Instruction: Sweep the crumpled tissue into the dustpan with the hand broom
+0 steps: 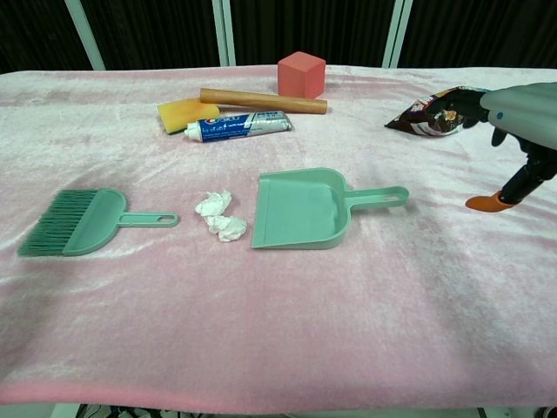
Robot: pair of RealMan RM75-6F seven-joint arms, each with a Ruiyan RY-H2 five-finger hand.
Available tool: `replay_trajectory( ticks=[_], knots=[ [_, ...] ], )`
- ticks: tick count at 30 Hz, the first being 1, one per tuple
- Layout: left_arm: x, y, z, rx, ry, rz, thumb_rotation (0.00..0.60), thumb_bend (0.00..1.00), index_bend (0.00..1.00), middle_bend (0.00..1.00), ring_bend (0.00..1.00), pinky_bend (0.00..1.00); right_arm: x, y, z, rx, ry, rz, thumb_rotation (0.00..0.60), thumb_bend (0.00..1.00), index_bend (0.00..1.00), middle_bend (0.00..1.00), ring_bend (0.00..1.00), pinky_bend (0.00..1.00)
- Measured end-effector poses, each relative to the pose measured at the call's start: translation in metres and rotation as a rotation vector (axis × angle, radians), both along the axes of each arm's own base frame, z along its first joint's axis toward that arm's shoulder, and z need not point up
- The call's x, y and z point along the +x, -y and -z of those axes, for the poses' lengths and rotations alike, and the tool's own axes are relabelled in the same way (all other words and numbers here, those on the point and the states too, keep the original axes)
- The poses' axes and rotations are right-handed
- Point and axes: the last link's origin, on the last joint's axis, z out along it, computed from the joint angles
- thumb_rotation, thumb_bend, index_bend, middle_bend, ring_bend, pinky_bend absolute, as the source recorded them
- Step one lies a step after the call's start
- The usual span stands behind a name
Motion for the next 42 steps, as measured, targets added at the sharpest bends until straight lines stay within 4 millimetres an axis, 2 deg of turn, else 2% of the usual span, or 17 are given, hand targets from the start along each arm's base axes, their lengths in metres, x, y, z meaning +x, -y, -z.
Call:
replay_trajectory(
  ticks=[3, 6, 9, 17, 31, 42],
  knots=[
    [0.008, -0.004, 0.001, -0.001, 0.001, 0.014, 0.6, 0.0, 0.0, 0.0, 0.0, 0.0, 0.004, 0.006, 0.006, -0.003, -0.01, -0.013, 0.6, 0.21, 0.19, 0.24, 0.59, 0.71],
    [0.017, -0.01, 0.001, -0.002, -0.001, 0.03, 0.6, 0.0, 0.0, 0.0, 0.0, 0.0, 0.009, 0.013, 0.014, 0.002, -0.017, -0.016, 0.6, 0.23, 0.25, 0.34, 0.67, 0.78],
    [0.023, -0.014, 0.001, -0.003, -0.005, 0.037, 0.6, 0.0, 0.0, 0.0, 0.0, 0.0, 0.013, 0.017, 0.022, 0.01, -0.019, -0.011, 0.6, 0.23, 0.26, 0.37, 0.68, 0.78],
    [0.035, -0.022, -0.002, 0.001, -0.013, 0.055, 0.6, 0.0, 0.0, 0.0, 0.0, 0.0, 0.019, 0.025, 0.037, 0.027, -0.011, 0.018, 0.6, 0.25, 0.29, 0.37, 0.68, 0.78],
    [0.041, -0.033, 0.001, -0.005, -0.008, 0.052, 0.6, 0.0, 0.0, 0.0, 0.0, 0.0, 0.036, 0.033, 0.061, 0.056, -0.001, 0.038, 0.6, 0.26, 0.34, 0.37, 0.69, 0.78],
    [0.038, -0.04, 0.002, -0.008, -0.009, 0.042, 0.6, 0.0, 0.0, 0.0, 0.0, 0.0, 0.039, 0.039, 0.075, 0.052, -0.023, 0.048, 0.6, 0.27, 0.37, 0.37, 0.69, 0.78]
  ],
)
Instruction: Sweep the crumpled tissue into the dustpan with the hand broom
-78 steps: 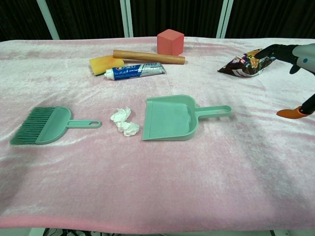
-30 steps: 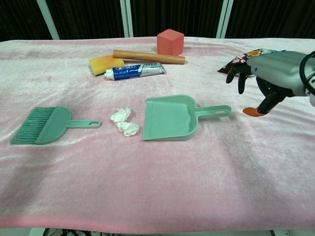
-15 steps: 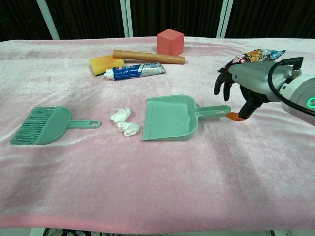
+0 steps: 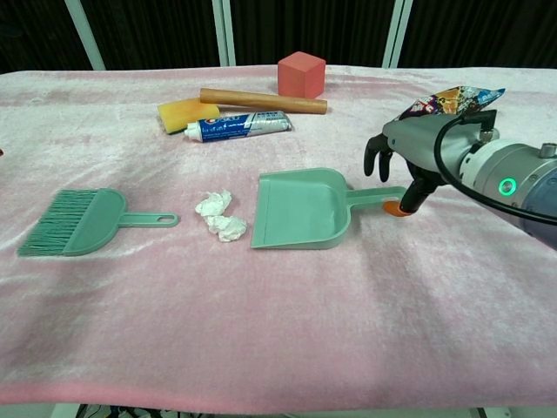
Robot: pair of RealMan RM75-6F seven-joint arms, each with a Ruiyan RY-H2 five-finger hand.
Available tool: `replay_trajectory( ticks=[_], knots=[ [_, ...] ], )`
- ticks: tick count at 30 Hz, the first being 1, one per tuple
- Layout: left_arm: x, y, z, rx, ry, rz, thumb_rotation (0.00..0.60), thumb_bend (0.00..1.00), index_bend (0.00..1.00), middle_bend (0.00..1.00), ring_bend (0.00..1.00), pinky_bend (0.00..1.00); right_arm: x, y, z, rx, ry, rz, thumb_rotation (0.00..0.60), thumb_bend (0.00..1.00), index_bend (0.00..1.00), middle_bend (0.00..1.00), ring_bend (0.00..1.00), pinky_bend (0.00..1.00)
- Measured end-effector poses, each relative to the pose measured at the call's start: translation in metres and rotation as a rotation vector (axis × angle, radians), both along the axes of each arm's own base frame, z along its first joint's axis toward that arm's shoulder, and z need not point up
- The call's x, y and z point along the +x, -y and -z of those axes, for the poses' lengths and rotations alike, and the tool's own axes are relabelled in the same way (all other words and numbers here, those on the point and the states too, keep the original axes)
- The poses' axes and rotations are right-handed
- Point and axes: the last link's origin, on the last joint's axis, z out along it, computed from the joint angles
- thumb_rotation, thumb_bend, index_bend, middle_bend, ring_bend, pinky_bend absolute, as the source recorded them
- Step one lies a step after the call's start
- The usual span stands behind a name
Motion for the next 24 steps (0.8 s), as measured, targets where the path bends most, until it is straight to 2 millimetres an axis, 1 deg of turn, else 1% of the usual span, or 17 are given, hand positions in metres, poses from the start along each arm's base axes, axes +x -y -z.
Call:
replay_trajectory(
  ticks=[10, 18, 21, 24],
  knots=[
    [-0.003, -0.004, -0.003, 0.01, 0.007, -0.007, 0.6, 0.0, 0.0, 0.0, 0.0, 0.0, 0.002, -0.001, 0.01, 0.009, -0.006, 0.009, 0.6, 0.28, 0.39, 0.38, 0.69, 0.78],
    [-0.004, -0.004, -0.002, 0.003, 0.009, -0.01, 0.6, 0.0, 0.0, 0.0, 0.0, 0.0, 0.003, 0.001, 0.014, 0.008, -0.017, 0.01, 0.6, 0.29, 0.41, 0.39, 0.69, 0.78],
    [-0.005, -0.005, -0.001, 0.002, 0.009, -0.013, 0.6, 0.0, 0.0, 0.0, 0.0, 0.0, 0.002, 0.002, 0.015, 0.006, -0.02, 0.016, 0.6, 0.37, 0.49, 0.46, 0.71, 0.78],
    [-0.006, -0.005, -0.001, 0.002, 0.009, -0.017, 0.6, 0.0, 0.0, 0.0, 0.0, 0.0, 0.003, 0.003, 0.016, 0.004, -0.016, 0.019, 0.6, 0.48, 0.6, 0.56, 0.72, 0.78]
  ],
)
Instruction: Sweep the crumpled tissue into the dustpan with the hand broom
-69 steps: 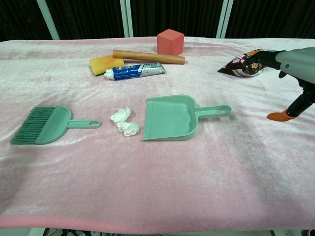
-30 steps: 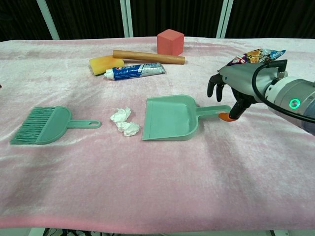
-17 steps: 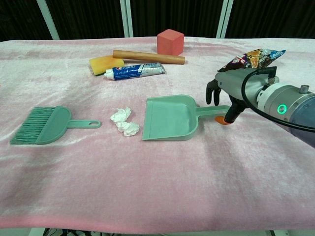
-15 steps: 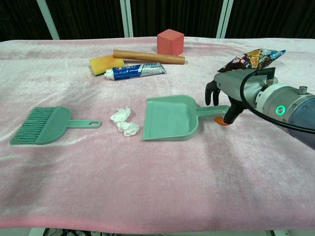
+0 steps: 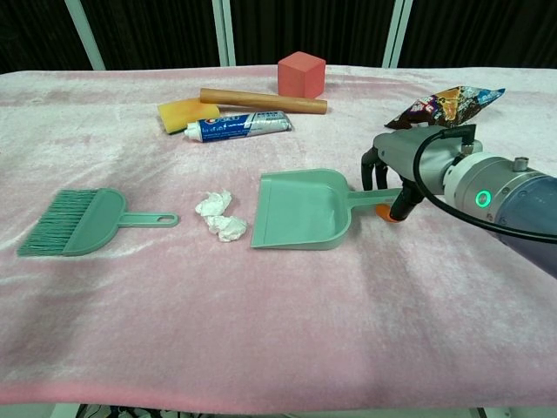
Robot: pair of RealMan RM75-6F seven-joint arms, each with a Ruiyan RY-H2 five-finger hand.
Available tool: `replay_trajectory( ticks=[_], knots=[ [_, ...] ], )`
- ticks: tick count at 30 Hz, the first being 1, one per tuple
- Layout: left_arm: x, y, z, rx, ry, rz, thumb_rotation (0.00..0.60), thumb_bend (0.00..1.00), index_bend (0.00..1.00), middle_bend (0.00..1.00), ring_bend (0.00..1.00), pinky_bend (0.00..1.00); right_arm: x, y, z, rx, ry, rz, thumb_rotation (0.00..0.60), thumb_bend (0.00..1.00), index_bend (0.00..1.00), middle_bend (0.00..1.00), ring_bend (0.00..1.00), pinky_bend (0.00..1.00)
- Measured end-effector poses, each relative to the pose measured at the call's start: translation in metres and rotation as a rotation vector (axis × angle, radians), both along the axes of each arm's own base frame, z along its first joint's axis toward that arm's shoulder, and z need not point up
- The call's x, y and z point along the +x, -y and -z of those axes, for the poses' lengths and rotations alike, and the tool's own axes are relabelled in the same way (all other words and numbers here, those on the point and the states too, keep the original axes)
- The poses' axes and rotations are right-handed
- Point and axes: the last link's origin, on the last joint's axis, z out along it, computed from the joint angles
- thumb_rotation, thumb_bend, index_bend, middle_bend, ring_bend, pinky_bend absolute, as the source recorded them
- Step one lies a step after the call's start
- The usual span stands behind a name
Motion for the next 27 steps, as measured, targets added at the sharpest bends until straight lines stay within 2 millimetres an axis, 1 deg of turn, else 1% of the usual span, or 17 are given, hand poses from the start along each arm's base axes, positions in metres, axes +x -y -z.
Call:
replay_trajectory(
  ticks=[3, 7, 8, 10, 11, 13, 14, 15, 17, 18, 20, 21, 23, 25, 27],
  knots=[
    [-0.001, 0.0, 0.0, -0.001, 0.0, -0.003, 0.6, 0.0, 0.0, 0.0, 0.0, 0.0, 0.001, 0.0, 0.0, -0.002, 0.0, -0.005, 0.6, 0.51, 0.66, 0.61, 0.72, 0.78],
    [0.0, -0.001, 0.0, -0.002, 0.0, -0.005, 0.6, 0.0, 0.0, 0.0, 0.0, 0.0, 0.002, -0.001, -0.001, -0.007, -0.006, -0.019, 0.6, 0.52, 0.68, 0.64, 0.73, 0.78],
    [0.001, -0.001, 0.0, -0.003, -0.001, -0.004, 0.6, 0.0, 0.0, 0.0, 0.0, 0.02, 0.003, -0.001, -0.002, -0.006, -0.005, -0.021, 0.6, 0.52, 0.68, 0.64, 0.73, 0.78],
    [0.003, -0.001, 0.0, -0.008, -0.004, -0.002, 0.6, 0.0, 0.02, 0.0, 0.0, 0.07, 0.004, -0.002, -0.004, -0.004, -0.001, -0.026, 0.6, 0.52, 0.68, 0.64, 0.73, 0.78],
    [0.004, -0.001, 0.0, -0.012, -0.007, -0.001, 0.6, 0.0, 0.06, 0.0, 0.0, 0.11, 0.004, -0.003, -0.006, -0.003, 0.0, -0.029, 0.6, 0.52, 0.68, 0.64, 0.73, 0.78],
    [0.007, -0.002, 0.001, -0.021, -0.014, 0.002, 0.6, 0.02, 0.12, 0.03, 0.05, 0.18, 0.005, -0.004, -0.009, 0.003, 0.0, -0.037, 0.6, 0.52, 0.68, 0.64, 0.73, 0.78],
    [0.01, -0.003, 0.002, -0.029, -0.019, 0.004, 0.6, 0.04, 0.14, 0.07, 0.1, 0.23, 0.006, -0.005, -0.011, 0.006, 0.0, -0.043, 0.6, 0.52, 0.68, 0.64, 0.73, 0.78],
    [0.011, -0.004, 0.003, -0.038, -0.024, 0.006, 0.6, 0.05, 0.16, 0.12, 0.18, 0.31, 0.006, -0.005, -0.013, 0.009, -0.001, -0.049, 0.6, 0.52, 0.68, 0.64, 0.73, 0.78],
    [0.016, -0.008, 0.006, -0.057, -0.042, 0.013, 0.6, 0.08, 0.2, 0.23, 0.39, 0.48, 0.007, -0.005, -0.017, 0.017, 0.002, -0.059, 0.6, 0.52, 0.68, 0.64, 0.73, 0.78],
    [0.019, -0.01, 0.007, -0.065, -0.052, 0.019, 0.6, 0.09, 0.23, 0.27, 0.49, 0.57, 0.008, -0.006, -0.018, 0.02, 0.006, -0.06, 0.6, 0.52, 0.68, 0.64, 0.73, 0.78],
    [0.026, -0.015, 0.01, -0.08, -0.077, 0.034, 0.6, 0.11, 0.27, 0.3, 0.61, 0.69, 0.009, -0.006, -0.021, 0.024, 0.013, -0.062, 0.6, 0.52, 0.68, 0.64, 0.73, 0.78],
    [0.029, -0.018, 0.012, -0.087, -0.087, 0.04, 0.6, 0.12, 0.29, 0.31, 0.68, 0.76, 0.009, -0.006, -0.022, 0.025, 0.015, -0.063, 0.6, 0.52, 0.68, 0.64, 0.73, 0.78],
    [0.035, -0.023, 0.019, -0.107, -0.105, 0.046, 0.6, 0.12, 0.32, 0.34, 0.77, 0.86, 0.009, -0.007, -0.024, 0.026, 0.018, -0.063, 0.6, 0.52, 0.68, 0.64, 0.73, 0.78],
    [0.039, -0.027, 0.026, -0.129, -0.118, 0.044, 0.6, 0.13, 0.34, 0.37, 0.82, 0.92, 0.009, -0.007, -0.027, 0.025, 0.022, -0.062, 0.6, 0.52, 0.68, 0.64, 0.73, 0.78],
    [0.042, -0.03, 0.036, -0.153, -0.13, 0.038, 0.6, 0.13, 0.35, 0.39, 0.86, 0.96, 0.008, -0.007, -0.028, 0.025, 0.023, -0.059, 0.6, 0.52, 0.68, 0.64, 0.73, 0.78]
  ],
)
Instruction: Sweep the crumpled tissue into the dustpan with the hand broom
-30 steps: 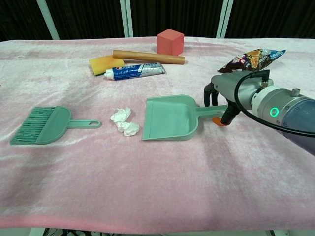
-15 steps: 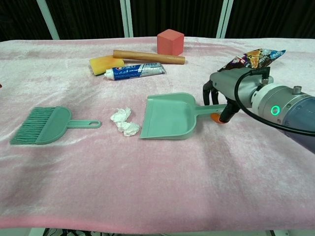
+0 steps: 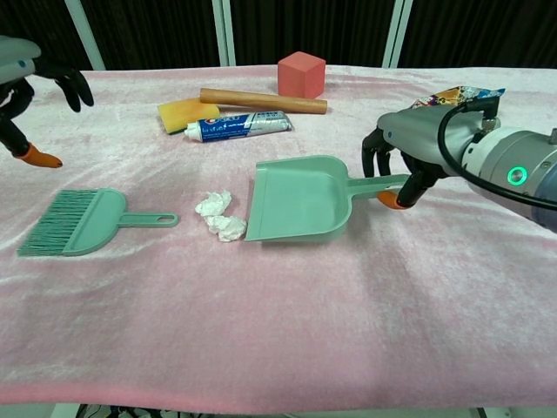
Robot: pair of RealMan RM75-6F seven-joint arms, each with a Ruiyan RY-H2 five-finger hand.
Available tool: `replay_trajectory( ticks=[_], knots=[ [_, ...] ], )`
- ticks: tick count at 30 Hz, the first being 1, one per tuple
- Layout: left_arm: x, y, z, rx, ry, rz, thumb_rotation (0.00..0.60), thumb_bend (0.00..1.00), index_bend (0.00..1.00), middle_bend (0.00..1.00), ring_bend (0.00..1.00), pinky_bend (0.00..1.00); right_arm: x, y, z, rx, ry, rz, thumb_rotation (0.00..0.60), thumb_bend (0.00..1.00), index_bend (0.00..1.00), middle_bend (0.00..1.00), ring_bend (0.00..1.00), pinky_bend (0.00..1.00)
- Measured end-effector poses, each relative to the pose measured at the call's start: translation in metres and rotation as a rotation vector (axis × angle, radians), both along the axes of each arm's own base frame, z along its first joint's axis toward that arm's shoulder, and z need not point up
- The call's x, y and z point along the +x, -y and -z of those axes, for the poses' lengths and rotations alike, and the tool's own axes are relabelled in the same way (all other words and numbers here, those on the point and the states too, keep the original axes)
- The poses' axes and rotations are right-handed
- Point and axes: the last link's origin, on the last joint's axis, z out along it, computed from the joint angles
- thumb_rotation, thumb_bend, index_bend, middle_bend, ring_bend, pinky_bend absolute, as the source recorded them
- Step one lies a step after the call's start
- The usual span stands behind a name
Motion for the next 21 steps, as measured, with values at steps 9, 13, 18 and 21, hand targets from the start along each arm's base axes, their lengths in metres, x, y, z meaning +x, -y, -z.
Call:
replay_trajectory(
  ticks=[9, 13, 18, 21],
  knots=[
    [0.01, -0.005, 0.041, -0.089, -0.045, -0.047, 0.6, 0.18, 0.37, 0.42, 0.89, 0.99, -0.004, 0.0, -0.001, 0.007, 0.005, 0.012, 0.6, 0.52, 0.68, 0.64, 0.73, 0.78],
    [0.015, -0.006, 0.059, -0.127, -0.052, -0.072, 0.6, 0.23, 0.38, 0.43, 0.89, 0.99, -0.007, 0.0, -0.001, 0.009, 0.003, 0.018, 0.6, 0.52, 0.68, 0.64, 0.73, 0.78],
    [0.019, -0.007, 0.075, -0.159, -0.066, -0.089, 0.6, 0.23, 0.41, 0.44, 0.89, 0.99, -0.01, 0.0, 0.0, 0.011, 0.002, 0.027, 0.6, 0.52, 0.68, 0.64, 0.73, 0.78],
    [0.021, -0.008, 0.084, -0.171, -0.074, -0.099, 0.6, 0.24, 0.42, 0.46, 0.9, 0.99, -0.011, 0.001, 0.001, 0.011, 0.005, 0.032, 0.6, 0.52, 0.68, 0.64, 0.73, 0.78]
  ],
)
